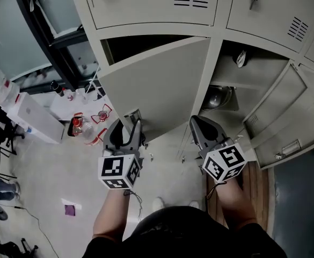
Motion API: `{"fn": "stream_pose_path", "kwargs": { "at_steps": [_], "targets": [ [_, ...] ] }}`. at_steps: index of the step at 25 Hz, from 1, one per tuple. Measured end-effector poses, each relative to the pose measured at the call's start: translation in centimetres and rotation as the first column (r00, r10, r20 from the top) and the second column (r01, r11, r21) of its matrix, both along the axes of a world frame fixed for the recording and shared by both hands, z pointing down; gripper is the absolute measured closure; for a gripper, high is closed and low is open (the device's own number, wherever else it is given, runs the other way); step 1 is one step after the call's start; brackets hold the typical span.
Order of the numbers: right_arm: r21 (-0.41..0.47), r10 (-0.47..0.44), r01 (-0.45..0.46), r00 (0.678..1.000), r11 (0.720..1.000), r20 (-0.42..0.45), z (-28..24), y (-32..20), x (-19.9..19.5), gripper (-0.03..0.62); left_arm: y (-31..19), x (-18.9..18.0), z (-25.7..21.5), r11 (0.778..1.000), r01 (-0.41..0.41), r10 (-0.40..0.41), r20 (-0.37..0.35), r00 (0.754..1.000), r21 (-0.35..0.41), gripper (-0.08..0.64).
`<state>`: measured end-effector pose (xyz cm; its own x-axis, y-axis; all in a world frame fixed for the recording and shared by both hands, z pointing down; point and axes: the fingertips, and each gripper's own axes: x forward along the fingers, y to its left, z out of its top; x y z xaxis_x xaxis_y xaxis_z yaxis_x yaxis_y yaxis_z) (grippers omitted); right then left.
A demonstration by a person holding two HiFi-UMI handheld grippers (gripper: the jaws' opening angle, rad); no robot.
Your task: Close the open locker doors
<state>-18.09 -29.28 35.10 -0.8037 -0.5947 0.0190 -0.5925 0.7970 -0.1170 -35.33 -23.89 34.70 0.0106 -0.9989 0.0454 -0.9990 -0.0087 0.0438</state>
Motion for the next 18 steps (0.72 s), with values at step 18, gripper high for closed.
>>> {"fn": "stream_pose_path", "kwargs": {
  "at_steps": [18],
  "targets": [
    [-0.030, 0.062, -0.062, 0.998, 0.998, -0.009, 1.5, -1.8, -2.2, 0.592, -5.8, -4.6, 0.0, 0.999, 0.042, -0.041, 0.045, 0.998, -0.010, 0.364]
  ]
}}
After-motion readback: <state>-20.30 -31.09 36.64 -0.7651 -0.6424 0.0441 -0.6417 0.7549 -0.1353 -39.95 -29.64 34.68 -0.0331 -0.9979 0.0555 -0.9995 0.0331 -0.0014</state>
